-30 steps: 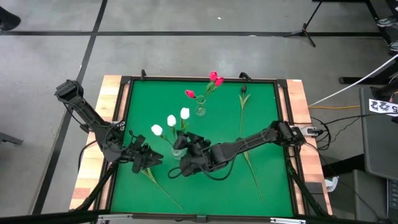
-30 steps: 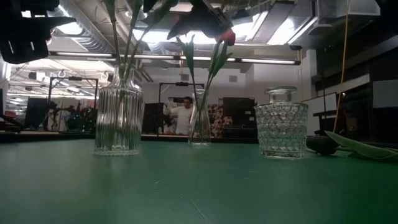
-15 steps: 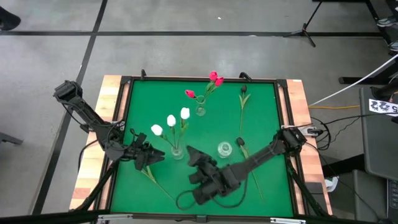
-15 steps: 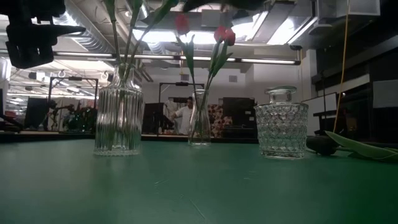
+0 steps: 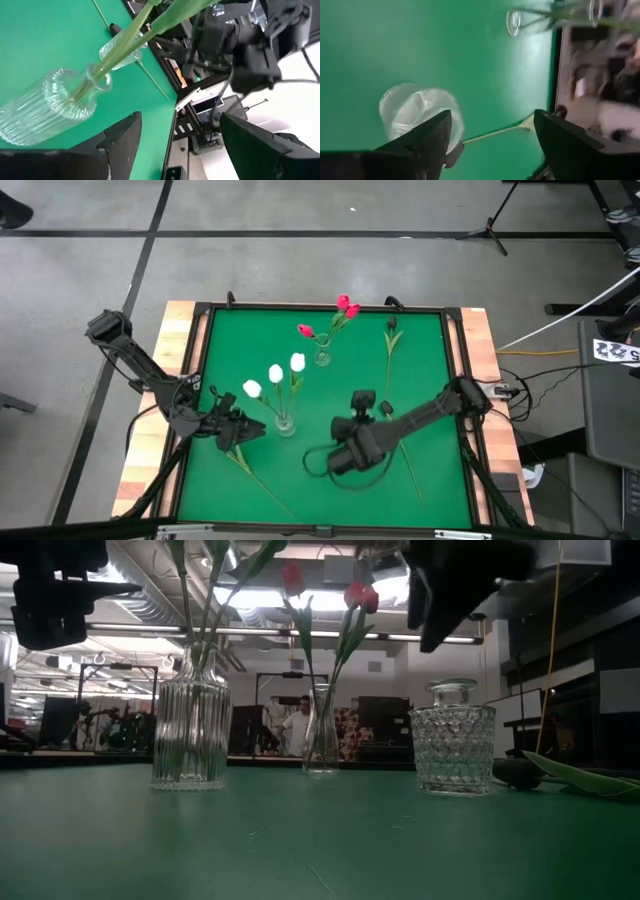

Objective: Sort flowers into vase by color
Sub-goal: Put the top black tulip into the bottom right transparent vase

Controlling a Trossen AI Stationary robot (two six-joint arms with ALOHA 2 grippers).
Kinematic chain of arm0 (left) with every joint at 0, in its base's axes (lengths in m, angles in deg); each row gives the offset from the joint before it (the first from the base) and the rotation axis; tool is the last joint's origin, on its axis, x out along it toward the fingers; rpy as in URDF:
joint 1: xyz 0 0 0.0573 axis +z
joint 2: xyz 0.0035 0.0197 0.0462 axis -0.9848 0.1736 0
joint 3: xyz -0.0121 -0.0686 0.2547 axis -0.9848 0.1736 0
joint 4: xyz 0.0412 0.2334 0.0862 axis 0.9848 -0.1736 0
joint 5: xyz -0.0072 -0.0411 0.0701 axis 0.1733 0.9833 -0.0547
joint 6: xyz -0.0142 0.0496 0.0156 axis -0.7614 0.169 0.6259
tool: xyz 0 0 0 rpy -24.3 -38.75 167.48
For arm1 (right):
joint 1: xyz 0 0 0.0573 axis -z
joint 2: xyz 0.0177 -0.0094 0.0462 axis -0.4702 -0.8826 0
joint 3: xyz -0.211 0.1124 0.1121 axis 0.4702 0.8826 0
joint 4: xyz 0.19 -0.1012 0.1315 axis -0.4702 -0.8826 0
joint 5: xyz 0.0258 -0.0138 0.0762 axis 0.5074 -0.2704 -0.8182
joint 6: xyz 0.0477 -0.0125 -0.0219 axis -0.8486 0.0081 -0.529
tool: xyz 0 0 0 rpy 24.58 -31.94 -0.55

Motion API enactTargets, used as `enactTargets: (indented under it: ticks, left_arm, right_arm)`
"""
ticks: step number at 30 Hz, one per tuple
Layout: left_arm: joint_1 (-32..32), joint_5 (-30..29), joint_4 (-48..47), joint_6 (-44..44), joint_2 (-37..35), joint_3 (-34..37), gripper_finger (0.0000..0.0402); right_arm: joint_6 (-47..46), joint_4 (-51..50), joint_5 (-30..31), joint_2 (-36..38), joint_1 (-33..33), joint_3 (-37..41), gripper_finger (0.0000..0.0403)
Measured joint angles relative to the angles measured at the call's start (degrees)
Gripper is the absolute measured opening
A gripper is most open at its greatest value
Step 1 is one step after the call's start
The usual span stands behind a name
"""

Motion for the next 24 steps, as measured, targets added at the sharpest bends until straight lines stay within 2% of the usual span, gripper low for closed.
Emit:
enactTargets:
  ticks: [5, 11, 14, 17, 21, 24]
  left_arm:
    - [1.2, 0.0, -0.2, -0.1, 0.0, 0.0, 0.0265]
    - [1.7, 0.0, 0.0, -1.2, 0.0, 0.0, 0.0265]
    - [1.7, 0.1, 0.2, -1.7, 0.0, 0.0, 0.0265]
    - [1.7, 0.2, 0.2, -2.8, 0.0, 0.0, 0.0265]
    - [1.5, 0.2, 0.2, -3.7, 0.0, 0.0, 0.0265]
    - [1.5, 1.6, -0.5, -4.7, -0.3, 0.0, 0.0265]
  right_arm:
    - [-0.3, 1.7, -4.2, 5.2, 4.4, 0.0, 0.0282]
    - [-1.6, 0.4, -2.7, 15.2, 9.0, 0.0, 0.0282]
    - [-1.7, 0.8, -3.5, 20.6, 13.7, 1.4, 0.0282]
    - [-3.4, 0.7, -4.7, 24.9, 18.8, 5.9, 0.0282]
    - [-5.3, 1.6, -8.2, 30.4, 25.5, 16.1, 0.0282]
    - [-4.5, 9.7, -11.4, 34.4, 29.8, 26.6, 0.0282]
